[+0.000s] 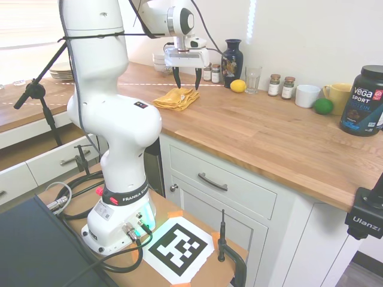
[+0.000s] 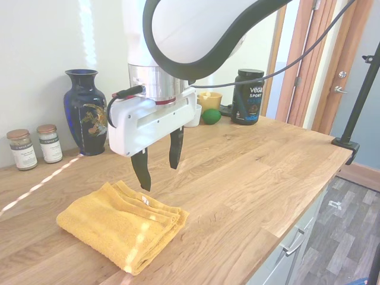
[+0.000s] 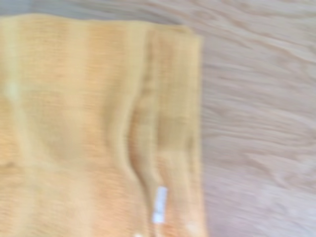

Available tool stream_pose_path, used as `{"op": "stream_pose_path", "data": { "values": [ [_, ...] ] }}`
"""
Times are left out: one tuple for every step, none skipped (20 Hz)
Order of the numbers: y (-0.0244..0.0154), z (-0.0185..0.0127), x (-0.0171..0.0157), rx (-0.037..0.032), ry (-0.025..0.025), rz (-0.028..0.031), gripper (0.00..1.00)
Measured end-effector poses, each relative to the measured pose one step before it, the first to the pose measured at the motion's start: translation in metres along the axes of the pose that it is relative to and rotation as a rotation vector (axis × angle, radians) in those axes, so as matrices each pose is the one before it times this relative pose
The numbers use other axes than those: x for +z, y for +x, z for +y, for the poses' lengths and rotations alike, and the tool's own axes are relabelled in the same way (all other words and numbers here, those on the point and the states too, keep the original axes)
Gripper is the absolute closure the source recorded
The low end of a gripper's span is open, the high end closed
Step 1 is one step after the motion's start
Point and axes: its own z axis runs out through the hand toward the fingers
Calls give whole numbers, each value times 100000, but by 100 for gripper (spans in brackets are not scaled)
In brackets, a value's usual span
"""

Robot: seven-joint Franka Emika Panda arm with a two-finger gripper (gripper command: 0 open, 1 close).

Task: Wipe the counter

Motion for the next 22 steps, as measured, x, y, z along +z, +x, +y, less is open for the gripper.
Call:
{"op": "stream_pose_path", "data": {
  "values": [
    [-303, -572, 26, -506, -170, 366, 0],
    [-246, -542, 12, -329, -165, 211, 0],
    [-124, -446, 58, -318, -13, -108, 0],
    [84, -379, -6, -220, 188, -117, 0],
    [162, -357, 65, -130, -29, -255, 0],
    [244, -355, 75, -76, -92, -207, 0],
    [262, -397, 130, -130, -100, -94, 0],
    [173, -473, 180, -276, -115, 33, 0],
    [63, -535, 191, -248, -71, 47, 0],
    [-25, -565, 203, -308, -13, -96, 0],
    [-68, -597, 211, -336, -43, -82, 0],
    [-143, -593, 221, -173, -192, 1, 0],
    [-126, -529, 226, -199, -181, -112, 0],
    [-86, -463, 271, -231, -29, -287, 0],
    [-32, -399, 249, -283, -14, -319, 0],
    [17, -323, 312, -228, -113, -361, 0],
    [108, -286, 306, -83, -102, -326, 0],
    [131, -244, 434, -23, -307, -446, 0],
    [140, -214, 481, 26, -371, -480, 0],
    [173, -231, 578, 47, -491, -539, 0],
    [182, -198, 628, 67, -591, -534, 0],
    [199, -159, 592, 127, -561, -497, 0]
  ]
}}
